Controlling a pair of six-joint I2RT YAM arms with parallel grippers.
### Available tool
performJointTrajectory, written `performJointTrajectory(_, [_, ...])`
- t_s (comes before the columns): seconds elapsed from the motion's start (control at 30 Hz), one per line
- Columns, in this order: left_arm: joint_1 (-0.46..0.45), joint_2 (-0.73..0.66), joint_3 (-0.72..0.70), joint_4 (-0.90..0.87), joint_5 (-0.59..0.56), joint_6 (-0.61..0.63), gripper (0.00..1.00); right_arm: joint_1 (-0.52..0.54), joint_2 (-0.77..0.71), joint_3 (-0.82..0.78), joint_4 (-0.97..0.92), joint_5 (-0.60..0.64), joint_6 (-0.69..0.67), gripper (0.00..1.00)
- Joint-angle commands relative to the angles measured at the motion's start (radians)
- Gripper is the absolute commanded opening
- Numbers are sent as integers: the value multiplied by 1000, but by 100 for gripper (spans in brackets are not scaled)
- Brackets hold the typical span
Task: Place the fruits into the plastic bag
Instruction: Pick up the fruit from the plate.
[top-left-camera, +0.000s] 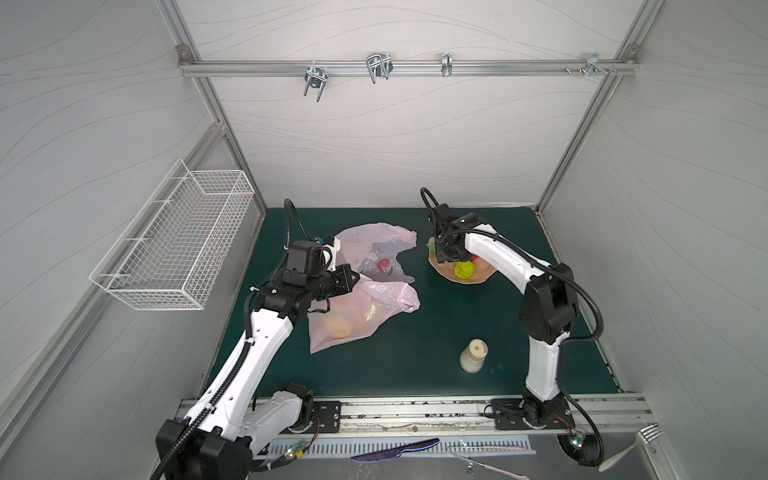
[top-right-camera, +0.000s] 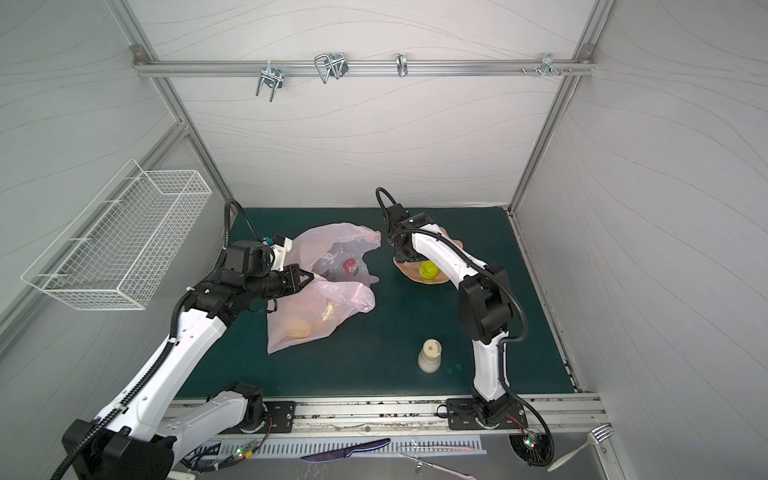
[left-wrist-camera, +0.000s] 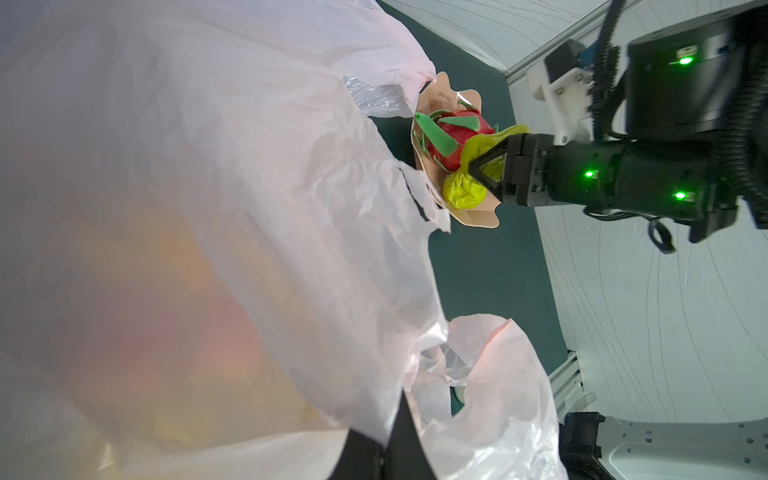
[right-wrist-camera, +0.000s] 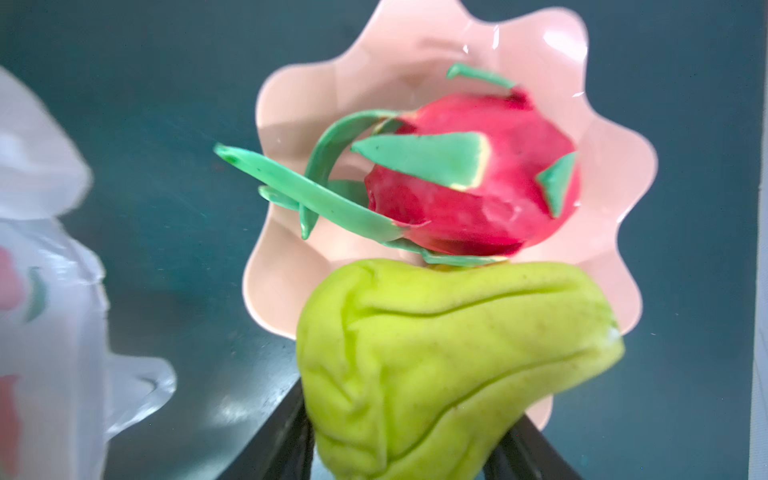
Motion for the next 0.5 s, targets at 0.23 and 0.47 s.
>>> performJointTrajectory(0.23, [5, 6, 28, 24, 6, 7, 0, -75, -258, -44, 75, -237, 53, 58])
performJointTrajectory(0.47, [6, 9, 34, 23, 12, 10, 0, -126, -296, -157, 207, -490, 88, 57])
